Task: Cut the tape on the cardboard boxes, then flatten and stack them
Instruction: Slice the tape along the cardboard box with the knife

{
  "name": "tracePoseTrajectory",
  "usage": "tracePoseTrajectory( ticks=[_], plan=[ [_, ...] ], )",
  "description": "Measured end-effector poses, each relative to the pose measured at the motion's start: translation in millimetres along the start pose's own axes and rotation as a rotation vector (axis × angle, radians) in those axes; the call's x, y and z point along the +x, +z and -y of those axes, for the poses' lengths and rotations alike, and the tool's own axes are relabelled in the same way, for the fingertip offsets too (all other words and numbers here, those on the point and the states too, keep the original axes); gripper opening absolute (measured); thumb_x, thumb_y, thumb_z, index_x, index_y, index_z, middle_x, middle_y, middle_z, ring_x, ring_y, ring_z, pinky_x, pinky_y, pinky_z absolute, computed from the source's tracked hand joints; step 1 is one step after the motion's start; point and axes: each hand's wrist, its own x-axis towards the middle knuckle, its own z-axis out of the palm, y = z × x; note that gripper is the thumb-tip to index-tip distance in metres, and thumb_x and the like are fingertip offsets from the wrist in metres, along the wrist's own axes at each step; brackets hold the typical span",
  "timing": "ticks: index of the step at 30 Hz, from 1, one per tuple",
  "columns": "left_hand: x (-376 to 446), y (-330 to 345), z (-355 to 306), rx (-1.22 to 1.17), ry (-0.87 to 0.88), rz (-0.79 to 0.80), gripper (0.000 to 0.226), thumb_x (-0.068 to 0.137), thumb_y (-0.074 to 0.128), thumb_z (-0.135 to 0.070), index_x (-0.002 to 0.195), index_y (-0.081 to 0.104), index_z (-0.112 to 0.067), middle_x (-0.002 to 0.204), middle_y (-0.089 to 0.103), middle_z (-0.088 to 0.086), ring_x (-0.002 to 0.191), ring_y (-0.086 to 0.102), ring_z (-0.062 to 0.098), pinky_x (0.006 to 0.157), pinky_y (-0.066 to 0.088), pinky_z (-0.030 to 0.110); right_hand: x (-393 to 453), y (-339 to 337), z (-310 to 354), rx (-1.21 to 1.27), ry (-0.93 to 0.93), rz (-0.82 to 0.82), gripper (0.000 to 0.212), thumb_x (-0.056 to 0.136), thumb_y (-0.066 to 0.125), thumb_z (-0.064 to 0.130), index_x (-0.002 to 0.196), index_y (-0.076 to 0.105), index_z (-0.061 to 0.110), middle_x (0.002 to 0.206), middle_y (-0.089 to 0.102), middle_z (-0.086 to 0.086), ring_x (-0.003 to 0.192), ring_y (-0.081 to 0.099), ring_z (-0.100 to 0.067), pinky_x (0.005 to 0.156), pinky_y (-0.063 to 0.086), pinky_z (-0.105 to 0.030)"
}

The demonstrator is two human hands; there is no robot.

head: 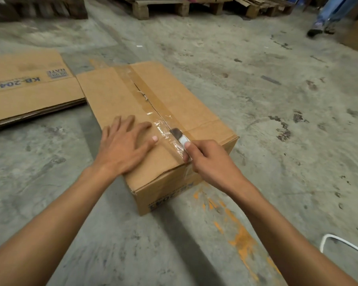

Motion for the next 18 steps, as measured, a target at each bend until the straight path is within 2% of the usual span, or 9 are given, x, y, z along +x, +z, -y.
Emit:
tracePoseTrajectory(
  ticks=[1, 4, 7, 9, 11, 13, 15, 16, 18],
  plan=[
    [3, 2, 6, 0.028, -0.005, -0.004, 0.065, 0.087, 0.015, -0.074, 0.139, 0.041, -0.044, 0.152, 0.036, 0.002, 0.144, 0.024, 0.026, 0.116, 0.018, 0.049, 14, 5, 4, -0.047, -0.031, -0.013, 0.041, 0.1, 0.04, 0.039, 0.068, 0.062, 0.024, 0.051, 0.051, 0.005, 0.057, 0.052, -0.013, 0.061, 0.039, -0.032],
    [-6, 2, 2, 0.097, 0.007, -0.045, 0.064, 0.089, 0.013, -0.07, 0.139, 0.043, -0.043, 0.143, 0.048, -0.003, 0.133, 0.038, 0.022, 0.11, 0.026, 0.044, 57, 19, 15, -0.151, -0.101, -0.034, 0.039, 0.099, 0.039, 0.039, 0.073, 0.063, 0.022, 0.057, 0.051, 0.005, 0.073, 0.059, -0.024, 0.07, 0.046, -0.035],
    [-26, -4, -14, 0.119, 0.041, -0.038, 0.06, 0.09, 0.014, -0.062, 0.135, 0.048, -0.043, 0.122, 0.055, -0.01, 0.11, 0.046, 0.017, 0.097, 0.035, 0.039, 91, 32, 19, -0.169, -0.15, -0.017, 0.039, 0.097, 0.036, 0.039, 0.079, 0.063, 0.017, 0.071, 0.063, -0.001, 0.082, 0.06, -0.032, 0.077, 0.051, -0.041],
    [-32, -11, -18, 0.04, 0.077, -0.008, 0.055, 0.089, 0.018, -0.056, 0.126, 0.057, -0.041, 0.102, 0.055, -0.014, 0.092, 0.044, 0.014, 0.085, 0.039, 0.038, 103, 38, 15, -0.193, -0.133, -0.023, 0.039, 0.096, 0.035, 0.038, 0.082, 0.064, 0.015, 0.082, 0.068, -0.007, 0.084, 0.061, -0.033, 0.077, 0.051, -0.04],
    [-32, -17, -14, -0.12, 0.076, 0.001, 0.046, 0.089, 0.027, -0.051, 0.112, 0.065, -0.04, 0.09, 0.06, -0.016, 0.083, 0.044, 0.013, 0.078, 0.042, 0.036, 106, 39, 8, -0.261, -0.105, -0.065, 0.038, 0.095, 0.035, 0.037, 0.081, 0.062, 0.014, 0.084, 0.067, -0.008, 0.084, 0.061, -0.034, 0.069, 0.045, -0.036],
    [-24, -23, -7, -0.255, 0.032, 0.018, 0.038, 0.088, 0.036, -0.049, 0.105, 0.068, -0.04, 0.083, 0.067, -0.016, 0.082, 0.053, 0.009, 0.075, 0.044, 0.032, 101, 36, -1, -0.305, -0.117, -0.055, 0.037, 0.095, 0.036, 0.034, 0.07, 0.053, 0.013, 0.074, 0.06, -0.008, 0.077, 0.057, -0.034, 0.061, 0.036, -0.035],
    [-5, -26, 7, -0.285, 0.009, -0.014, 0.034, 0.088, 0.04, -0.048, 0.104, 0.069, -0.039, 0.082, 0.07, -0.016, 0.083, 0.061, 0.007, 0.077, 0.049, 0.032, 96, 29, -8, -0.288, -0.118, -0.012, 0.038, 0.094, 0.035, 0.034, 0.066, 0.049, 0.012, 0.066, 0.06, -0.005, 0.071, 0.057, -0.033, 0.061, 0.039, -0.036],
    [9, -26, 17, -0.261, 0.002, -0.061, 0.034, 0.088, 0.04, -0.047, 0.105, 0.068, -0.037, 0.088, 0.07, -0.015, 0.087, 0.062, 0.009, 0.082, 0.05, 0.035, 96, 23, -9, -0.256, -0.115, 0.016, 0.04, 0.094, 0.034, 0.034, 0.067, 0.052, 0.011, 0.062, 0.063, -0.003, 0.067, 0.059, -0.029, 0.063, 0.045, -0.037],
    [37, -25, 39, -0.154, -0.057, -0.113, 0.04, 0.089, 0.039, -0.05, 0.117, 0.064, -0.037, 0.113, 0.065, -0.004, 0.109, 0.057, 0.02, 0.097, 0.045, 0.042, 102, 16, -8, -0.199, -0.102, 0.1, 0.041, 0.095, 0.032, 0.033, 0.073, 0.058, 0.009, 0.058, 0.067, -0.004, 0.051, 0.058, -0.019, 0.067, 0.053, -0.038]
  ],
)
